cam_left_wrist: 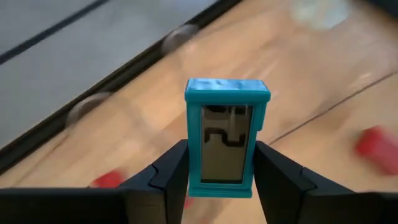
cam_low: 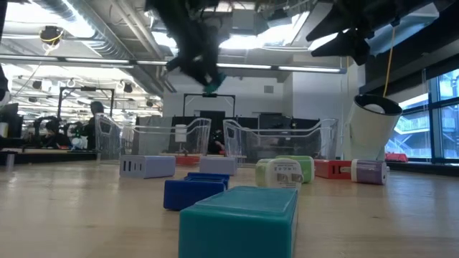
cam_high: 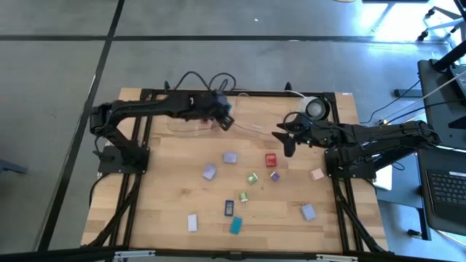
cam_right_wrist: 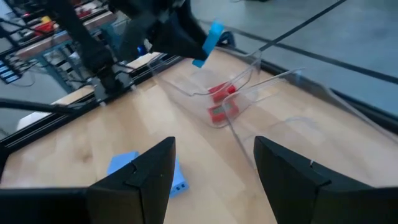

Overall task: Pick & Place Office items
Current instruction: Put the top light blue digital timer into the left transparent bin

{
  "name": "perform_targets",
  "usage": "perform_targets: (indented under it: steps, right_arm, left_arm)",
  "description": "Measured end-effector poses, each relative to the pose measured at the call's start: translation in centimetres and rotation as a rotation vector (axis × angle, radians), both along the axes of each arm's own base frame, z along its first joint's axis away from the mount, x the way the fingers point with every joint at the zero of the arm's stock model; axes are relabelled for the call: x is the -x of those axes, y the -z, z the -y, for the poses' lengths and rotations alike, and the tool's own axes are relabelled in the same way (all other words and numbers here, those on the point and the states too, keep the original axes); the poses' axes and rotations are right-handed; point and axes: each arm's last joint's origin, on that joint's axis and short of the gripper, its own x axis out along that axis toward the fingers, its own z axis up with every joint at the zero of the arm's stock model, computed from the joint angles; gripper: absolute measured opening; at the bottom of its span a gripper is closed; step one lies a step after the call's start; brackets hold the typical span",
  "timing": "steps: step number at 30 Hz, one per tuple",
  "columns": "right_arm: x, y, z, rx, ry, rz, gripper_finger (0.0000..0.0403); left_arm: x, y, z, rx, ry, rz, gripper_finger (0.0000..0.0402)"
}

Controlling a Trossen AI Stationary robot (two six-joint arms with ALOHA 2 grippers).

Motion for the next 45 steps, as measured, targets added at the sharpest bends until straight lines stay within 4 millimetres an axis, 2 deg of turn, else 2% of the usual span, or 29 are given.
perform_targets:
  steps: [4,11,24,30,40,45]
  right_arm:
    - [0.1,0.0,0.2,0.024,0.056,0.002,0.0221]
    - [0.1,-0.1,0.3,0.049,0.113,0.003,0.0221]
    - [0.2,-0.1,0.5,0.073,0.181,0.008,0.0221]
    - [0.2,-0.1,0.5,0.074,0.183,0.008,0.0221]
    - [0.2,-0.1,0.5,0.071,0.184,0.01,0.0221]
    - [0.2,-0.1,0.5,0.071,0.184,0.01,0.0221]
  left_arm:
    - [1.9,1.5,-1.9,0.044,0.018,-0.15,0.0149]
    - [5.1,6.2,-4.3,0.187,-0.058,-0.252,0.0149]
    - [8.9,10.7,-5.5,0.32,-0.241,-0.323,0.0156]
    - [9.5,11.7,-5.8,0.324,-0.294,-0.294,0.0156]
    - [9.8,11.8,-5.9,0.266,-0.39,-0.312,0.0158]
    - [9.8,11.8,-5.9,0.263,-0.392,-0.314,0.0181]
